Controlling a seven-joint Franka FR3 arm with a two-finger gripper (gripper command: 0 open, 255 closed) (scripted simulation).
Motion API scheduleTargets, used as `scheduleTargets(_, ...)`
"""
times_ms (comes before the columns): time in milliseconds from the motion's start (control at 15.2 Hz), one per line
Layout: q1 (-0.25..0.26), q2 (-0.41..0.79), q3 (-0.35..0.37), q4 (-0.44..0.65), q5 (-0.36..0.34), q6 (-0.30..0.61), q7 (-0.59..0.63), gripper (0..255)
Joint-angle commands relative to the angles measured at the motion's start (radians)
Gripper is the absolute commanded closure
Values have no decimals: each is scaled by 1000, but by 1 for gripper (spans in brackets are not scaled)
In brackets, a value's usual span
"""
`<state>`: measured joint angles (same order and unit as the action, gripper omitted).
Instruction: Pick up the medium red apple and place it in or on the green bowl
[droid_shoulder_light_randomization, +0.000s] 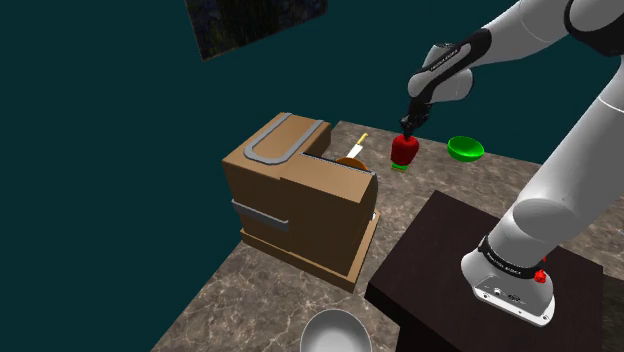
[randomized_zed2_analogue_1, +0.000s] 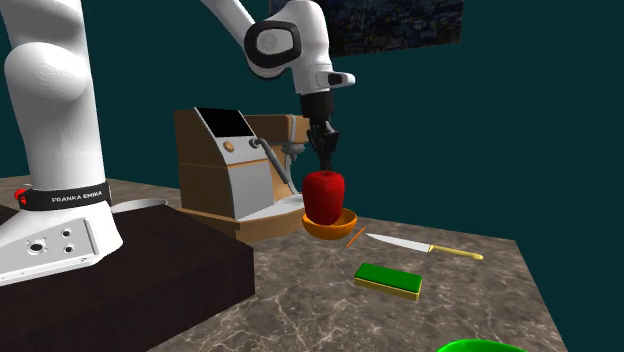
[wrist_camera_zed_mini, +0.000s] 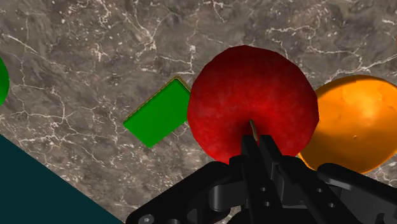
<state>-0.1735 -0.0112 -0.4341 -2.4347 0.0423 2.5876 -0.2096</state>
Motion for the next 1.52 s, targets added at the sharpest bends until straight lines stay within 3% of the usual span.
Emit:
scheduleTargets(0,0,-22,1,5,-19,-25,16,255)
scheduleTargets(198,-2,-51,2,17,-41,-64,33,255)
scheduleTargets(528,-55,-23,-67,88,6,-112,-125,255)
scheduleTargets(1056,-152,83,-157,261,123,-213,-380,255)
scheduleTargets(1452,-254,208,-192,441,230,-313,-559,255)
